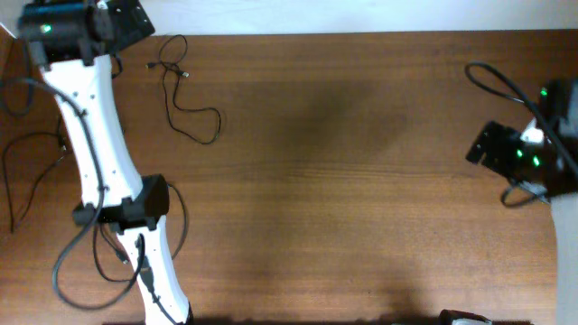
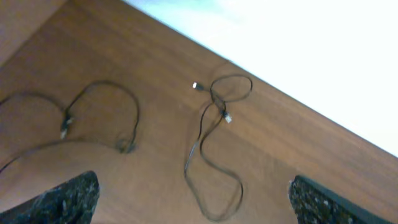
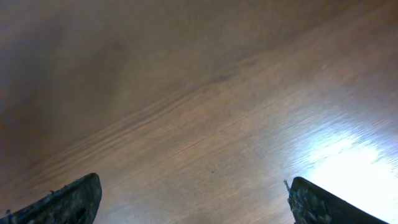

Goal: Untangle cables

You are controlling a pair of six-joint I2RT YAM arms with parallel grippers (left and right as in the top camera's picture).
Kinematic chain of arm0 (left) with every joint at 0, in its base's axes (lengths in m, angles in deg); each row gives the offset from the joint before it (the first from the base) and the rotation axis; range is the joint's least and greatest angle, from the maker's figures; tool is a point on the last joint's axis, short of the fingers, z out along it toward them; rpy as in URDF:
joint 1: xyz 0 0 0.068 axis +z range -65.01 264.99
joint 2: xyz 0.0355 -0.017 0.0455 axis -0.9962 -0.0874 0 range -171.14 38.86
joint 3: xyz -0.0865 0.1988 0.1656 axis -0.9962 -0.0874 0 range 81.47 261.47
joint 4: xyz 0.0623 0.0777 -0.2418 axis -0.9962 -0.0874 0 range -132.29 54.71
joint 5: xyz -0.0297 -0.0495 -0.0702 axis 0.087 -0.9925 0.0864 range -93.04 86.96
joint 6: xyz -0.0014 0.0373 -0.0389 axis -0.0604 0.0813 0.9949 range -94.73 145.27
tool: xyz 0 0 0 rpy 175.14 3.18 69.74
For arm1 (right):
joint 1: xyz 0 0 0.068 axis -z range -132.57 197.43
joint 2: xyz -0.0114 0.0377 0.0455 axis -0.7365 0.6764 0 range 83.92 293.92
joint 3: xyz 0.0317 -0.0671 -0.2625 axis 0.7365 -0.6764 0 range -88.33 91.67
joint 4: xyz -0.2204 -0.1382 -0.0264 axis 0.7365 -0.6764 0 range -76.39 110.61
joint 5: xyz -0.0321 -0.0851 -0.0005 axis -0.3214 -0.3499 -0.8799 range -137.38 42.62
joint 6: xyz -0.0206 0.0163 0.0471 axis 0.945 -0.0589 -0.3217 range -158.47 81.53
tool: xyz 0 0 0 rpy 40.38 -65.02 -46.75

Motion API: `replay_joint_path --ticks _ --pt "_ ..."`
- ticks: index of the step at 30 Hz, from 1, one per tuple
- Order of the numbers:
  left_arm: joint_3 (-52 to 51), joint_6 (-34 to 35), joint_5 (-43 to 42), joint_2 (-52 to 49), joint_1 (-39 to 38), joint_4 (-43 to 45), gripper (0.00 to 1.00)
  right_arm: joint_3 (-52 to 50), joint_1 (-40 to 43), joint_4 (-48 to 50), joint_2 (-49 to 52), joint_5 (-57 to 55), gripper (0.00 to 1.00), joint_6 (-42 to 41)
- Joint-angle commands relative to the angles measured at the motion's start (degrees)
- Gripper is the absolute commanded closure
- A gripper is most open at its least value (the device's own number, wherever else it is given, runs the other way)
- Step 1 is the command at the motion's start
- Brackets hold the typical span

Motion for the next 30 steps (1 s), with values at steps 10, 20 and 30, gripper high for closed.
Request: replay_joint_path --ticks 10,20,30 --pt "0.6 0.7 -7.9 32.1 0.0 -2.6 0.01 0.8 0.2 -5.8 -27.2 -0.3 0.01 2.6" --pt "0.5 0.1 -15.7 42.0 0.0 -2.6 0.01 0.8 0.2 -14.1 -36.2 0.2 0.01 2.6" --pt "0.4 0.1 -18.5 56.3 0.0 -2.6 0.01 1.1 0.2 -14.6 -41.4 8.3 0.02 2.6"
